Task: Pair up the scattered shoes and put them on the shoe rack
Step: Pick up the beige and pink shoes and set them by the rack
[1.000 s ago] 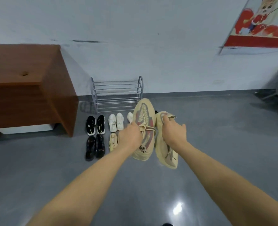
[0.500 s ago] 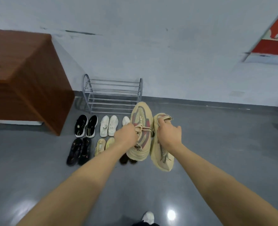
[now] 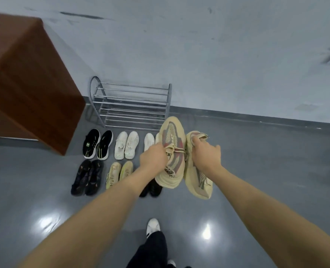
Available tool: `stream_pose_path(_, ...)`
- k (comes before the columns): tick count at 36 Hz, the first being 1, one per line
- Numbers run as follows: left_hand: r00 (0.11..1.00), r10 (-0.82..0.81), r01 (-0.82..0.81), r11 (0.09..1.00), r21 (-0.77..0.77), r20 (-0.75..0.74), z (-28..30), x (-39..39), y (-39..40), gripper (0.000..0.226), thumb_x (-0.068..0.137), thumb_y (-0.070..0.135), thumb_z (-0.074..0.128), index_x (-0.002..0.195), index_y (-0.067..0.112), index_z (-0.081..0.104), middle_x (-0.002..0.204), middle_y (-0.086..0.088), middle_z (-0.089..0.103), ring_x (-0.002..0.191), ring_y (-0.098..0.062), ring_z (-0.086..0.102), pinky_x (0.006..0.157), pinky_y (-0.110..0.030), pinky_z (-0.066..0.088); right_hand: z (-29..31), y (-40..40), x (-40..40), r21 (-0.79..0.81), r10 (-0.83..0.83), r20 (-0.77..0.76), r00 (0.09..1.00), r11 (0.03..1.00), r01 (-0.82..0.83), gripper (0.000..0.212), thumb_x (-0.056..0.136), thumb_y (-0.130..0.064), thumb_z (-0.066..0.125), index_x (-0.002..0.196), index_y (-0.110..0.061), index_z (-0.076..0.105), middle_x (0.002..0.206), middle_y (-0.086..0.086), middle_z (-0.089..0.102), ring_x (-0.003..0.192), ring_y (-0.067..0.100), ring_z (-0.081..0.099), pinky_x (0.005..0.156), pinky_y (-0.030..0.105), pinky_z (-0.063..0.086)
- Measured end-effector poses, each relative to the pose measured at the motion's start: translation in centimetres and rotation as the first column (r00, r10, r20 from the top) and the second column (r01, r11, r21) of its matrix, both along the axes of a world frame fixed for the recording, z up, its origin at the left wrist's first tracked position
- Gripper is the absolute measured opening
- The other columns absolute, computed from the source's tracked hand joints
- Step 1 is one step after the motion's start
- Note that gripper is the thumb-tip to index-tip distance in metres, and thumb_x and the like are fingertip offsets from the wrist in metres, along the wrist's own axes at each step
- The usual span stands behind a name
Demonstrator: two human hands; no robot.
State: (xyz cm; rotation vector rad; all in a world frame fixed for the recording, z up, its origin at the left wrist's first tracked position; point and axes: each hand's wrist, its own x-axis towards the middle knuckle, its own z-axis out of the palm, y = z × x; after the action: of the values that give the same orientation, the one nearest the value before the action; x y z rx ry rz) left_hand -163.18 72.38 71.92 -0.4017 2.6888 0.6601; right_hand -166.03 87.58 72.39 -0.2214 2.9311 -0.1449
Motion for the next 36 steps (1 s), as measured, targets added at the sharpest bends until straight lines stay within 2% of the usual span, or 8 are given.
stream_pose_path(5, 0.999, -0.047, 0.047, 0.999, -0.010, 0.028, -2.5, -3.8, 0.4, 0.026, 0.100, 0.015, 0.034, 0.121, 0.007, 0.047, 0.114, -0.011, 0.059, 0.103, -0.030, 0.059, 0.073, -0.033, 0.039, -1.9, 0.0, -3.5, 0.037, -0.007, 0.023, 1.000, 0.999, 0.006, 0.030, 0.088, -0.006, 0.034, 0.116, -0.014, 0.043, 0.109, 0.007, 0.060, 0.092, 0.030, 0.057, 0.083, 0.039, 0.034)
stream_pose_path(10, 0.995, -0.061, 0.061, 0.998, 0.002, 0.078, -5.6, -7.1, 0.7, 0.025, 0.101, 0.019, 0.034, 0.115, 0.006, 0.051, 0.114, -0.013, 0.060, 0.102, -0.031, 0.059, 0.071, -0.034, 0.041, -4.5, 0.9, -7.0, 0.035, -0.010, 0.117, 0.993, 0.999, 0.006, 0.030, 0.089, -0.008, 0.036, 0.118, -0.013, 0.041, 0.111, 0.008, 0.058, 0.096, 0.032, 0.056, 0.084, 0.040, 0.036)
stream_pose_path(13, 0.994, -0.074, 0.073, 0.997, 0.014, 0.078, -7.0, -8.3, 0.9, 0.025, 0.101, 0.022, 0.035, 0.110, 0.006, 0.052, 0.111, -0.013, 0.061, 0.099, -0.031, 0.060, 0.069, -0.033, 0.041, -6.1, 1.7, -8.4, 0.012, -0.011, 0.138, 0.990, 1.000, 0.009, 0.023, 0.090, -0.007, 0.035, 0.113, -0.012, 0.041, 0.109, 0.009, 0.057, 0.086, 0.032, 0.055, 0.065, 0.034, 0.034)
stream_pose_path(16, 0.994, -0.065, 0.065, 0.998, 0.000, 0.093, -9.0, -9.5, 1.7, 0.025, 0.102, 0.023, 0.035, 0.107, 0.007, 0.055, 0.107, -0.012, 0.063, 0.096, -0.030, 0.061, 0.066, -0.032, 0.040, -8.5, 2.7, -10.0, 0.007, -0.016, 0.161, 0.987, 1.000, 0.015, 0.024, 0.092, -0.007, 0.035, 0.115, -0.012, 0.040, 0.108, 0.010, 0.056, 0.077, 0.031, 0.051, 0.058, 0.033, 0.032)
stream_pose_path(25, 0.989, -0.037, 0.034, 0.999, 0.022, 0.146, -17.7, -11.3, 5.4, 0.031, 0.102, 0.029, 0.034, 0.105, 0.007, 0.056, 0.109, -0.012, 0.062, 0.101, -0.030, 0.060, 0.072, -0.033, 0.039, -16.3, 6.0, -12.7, -0.034, 0.050, 0.224, 0.973, 0.998, -0.043, 0.023, 0.093, -0.009, 0.037, 0.115, -0.012, 0.042, 0.109, 0.011, 0.054, 0.089, 0.033, 0.056, 0.063, 0.034, 0.035)
stream_pose_path(27, 0.987, -0.034, 0.033, 0.999, 0.011, 0.160, -20.9, -11.7, 6.4, 0.030, 0.102, 0.028, 0.035, 0.105, 0.008, 0.057, 0.109, -0.011, 0.063, 0.100, -0.030, 0.060, 0.072, -0.033, 0.040, -19.4, 7.0, -13.1, -0.049, 0.070, 0.234, 0.970, 0.997, -0.060, 0.020, 0.095, -0.012, 0.036, 0.114, -0.011, 0.042, 0.108, 0.011, 0.054, 0.093, 0.032, 0.055, 0.064, 0.033, 0.036)
stream_pose_path(31, 0.977, -0.091, 0.103, 0.993, -0.052, 0.193, -27.8, -11.9, 7.7, 0.023, 0.101, 0.020, 0.037, 0.104, 0.007, 0.057, 0.107, -0.011, 0.064, 0.096, -0.030, 0.062, 0.069, -0.032, 0.040, -26.3, 8.5, -13.1, -0.062, 0.070, 0.261, 0.963, 0.997, -0.056, 0.019, 0.094, -0.009, 0.035, 0.111, -0.012, 0.042, 0.105, 0.010, 0.055, 0.083, 0.028, 0.047, 0.062, 0.033, 0.036)
stream_pose_path(36, 0.963, -0.179, 0.202, 0.975, -0.097, 0.204, -36.8, -11.8, 8.8, 0.020, 0.099, 0.016, 0.040, 0.104, 0.007, 0.056, 0.107, -0.010, 0.063, 0.095, -0.029, 0.063, 0.069, -0.032, 0.042, -36.6, 9.5, -12.9, -0.077, 0.040, 0.291, 0.956, 0.997, -0.018, 0.018, 0.094, -0.010, 0.037, 0.111, -0.014, 0.043, 0.107, 0.010, 0.055, 0.079, 0.029, 0.048, 0.062, 0.033, 0.035)
